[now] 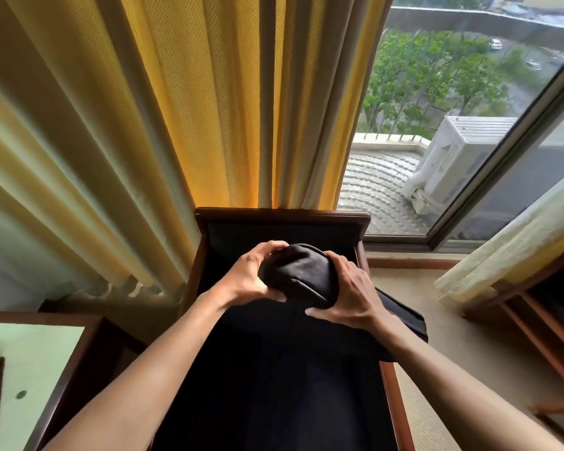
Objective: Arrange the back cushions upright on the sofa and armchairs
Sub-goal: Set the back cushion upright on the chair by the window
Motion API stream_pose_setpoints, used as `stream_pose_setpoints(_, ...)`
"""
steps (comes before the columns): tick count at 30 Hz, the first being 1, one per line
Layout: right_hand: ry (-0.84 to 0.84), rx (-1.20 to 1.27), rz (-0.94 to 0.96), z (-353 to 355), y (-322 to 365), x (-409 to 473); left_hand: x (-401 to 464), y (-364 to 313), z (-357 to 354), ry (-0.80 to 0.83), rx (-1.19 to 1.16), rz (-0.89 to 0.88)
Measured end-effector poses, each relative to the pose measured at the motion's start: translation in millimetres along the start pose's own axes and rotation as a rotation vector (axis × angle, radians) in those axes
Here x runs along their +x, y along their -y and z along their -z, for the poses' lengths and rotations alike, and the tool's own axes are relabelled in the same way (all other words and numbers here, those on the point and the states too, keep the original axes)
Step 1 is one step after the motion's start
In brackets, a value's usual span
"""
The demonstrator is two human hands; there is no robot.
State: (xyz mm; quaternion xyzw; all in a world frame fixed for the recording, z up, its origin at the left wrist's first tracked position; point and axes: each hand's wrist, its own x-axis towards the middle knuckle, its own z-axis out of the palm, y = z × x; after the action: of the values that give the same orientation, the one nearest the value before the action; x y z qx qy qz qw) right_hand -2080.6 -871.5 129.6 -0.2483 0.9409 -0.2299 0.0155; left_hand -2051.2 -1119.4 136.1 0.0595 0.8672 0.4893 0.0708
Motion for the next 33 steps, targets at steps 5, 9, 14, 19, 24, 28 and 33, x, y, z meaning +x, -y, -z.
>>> stream_pose_setpoints(5,0.082,0.007,0.031,8.7,24.6,16.0,-1.2,45.2,-30.3,0.031,0.104,0.075)
stream_pose_setpoints(9,0.038,0.037,0.008,11.4,38.1,23.7,-9.2,75.2,-31.1,-0.065,0.239,0.093)
stream_pose_setpoints(14,-0.025,0.167,0.036,22.1,45.8,32.0,-9.1,57.2,-11.5,-0.15,0.457,0.179)
stream_pose_setpoints(19,-0.006,0.331,0.036,44.0,21.3,37.9,-1.1,29.0,19.5,-0.148,0.461,0.146)
stream_pose_setpoints(24,0.219,0.099,0.052,32.2,-14.5,25.9,0.8,33.7,-13.4,-0.104,0.61,0.157)
stream_pose_setpoints(28,0.28,0.066,0.012,16.5,-33.6,15.6,5.4,44.7,-40.8,-0.164,0.609,0.162)
stream_pose_setpoints(33,0.449,-0.25,-0.136,24.6,-6.6,35.1,16.8,56.6,-30.8,0.038,0.643,0.156)
